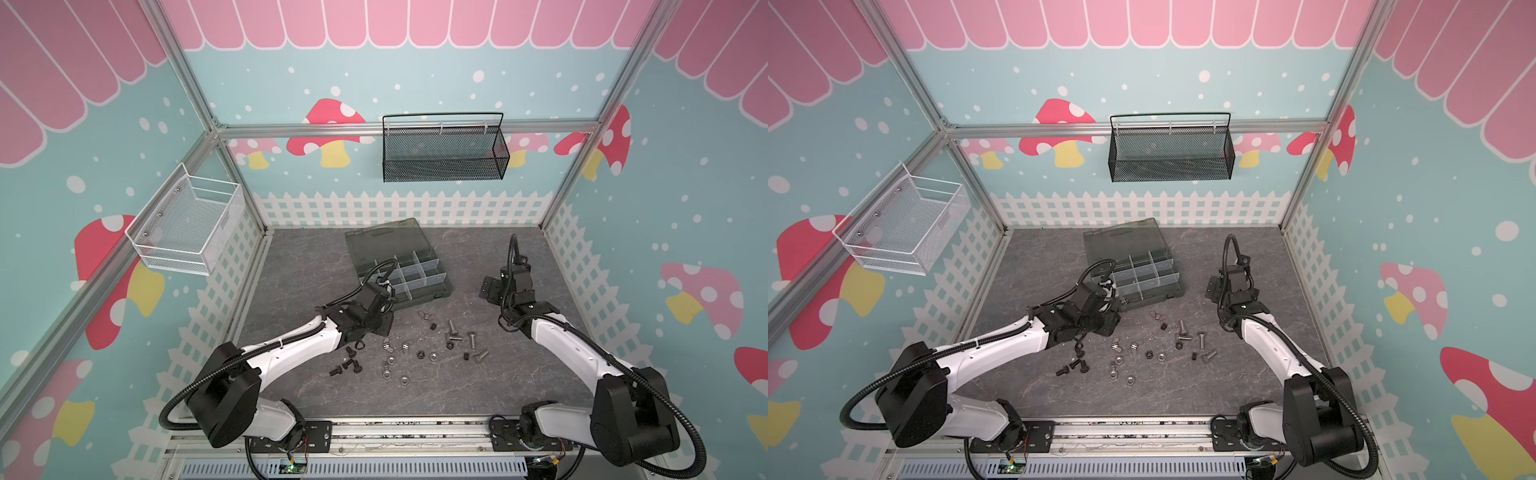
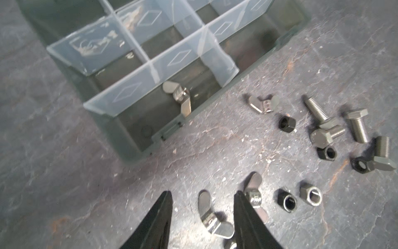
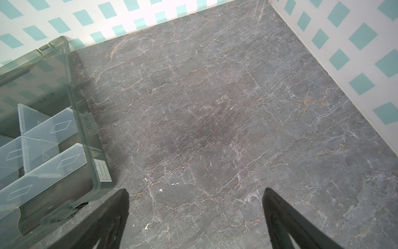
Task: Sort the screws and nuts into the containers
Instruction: 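Lower the left gripper onto another silver wing nut and close it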
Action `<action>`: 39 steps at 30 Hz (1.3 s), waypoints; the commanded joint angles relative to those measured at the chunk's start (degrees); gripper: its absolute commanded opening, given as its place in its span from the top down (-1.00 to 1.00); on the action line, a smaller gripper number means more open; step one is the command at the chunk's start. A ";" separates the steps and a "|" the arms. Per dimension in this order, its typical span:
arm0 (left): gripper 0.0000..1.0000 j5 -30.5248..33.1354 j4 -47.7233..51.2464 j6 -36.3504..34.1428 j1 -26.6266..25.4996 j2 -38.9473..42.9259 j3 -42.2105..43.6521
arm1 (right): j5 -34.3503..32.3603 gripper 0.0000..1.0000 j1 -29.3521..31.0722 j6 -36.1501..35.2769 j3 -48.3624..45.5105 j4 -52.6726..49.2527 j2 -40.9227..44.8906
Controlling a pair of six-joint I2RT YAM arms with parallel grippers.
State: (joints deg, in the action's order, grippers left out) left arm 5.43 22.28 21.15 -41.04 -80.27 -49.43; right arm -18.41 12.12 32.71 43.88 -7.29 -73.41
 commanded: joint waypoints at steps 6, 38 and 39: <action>0.03 1.92 2.27 11.06 -2.85 0.59 2.93 | 0.04 -0.96 0.48 1.25 0.89 0.19 -0.88; 0.05 4.20 5.93 11.11 -6.52 -12.72 -0.14 | -0.61 -0.96 0.44 1.12 0.25 -0.29 -0.44; 0.10 4.31 6.11 11.03 -6.51 -12.80 -0.14 | -0.57 -0.96 0.51 1.21 0.30 -0.27 -0.51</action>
State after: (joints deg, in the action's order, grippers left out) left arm 7.94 27.03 31.51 -47.29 -92.58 -48.60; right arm -18.46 12.12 32.93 43.88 -7.31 -73.84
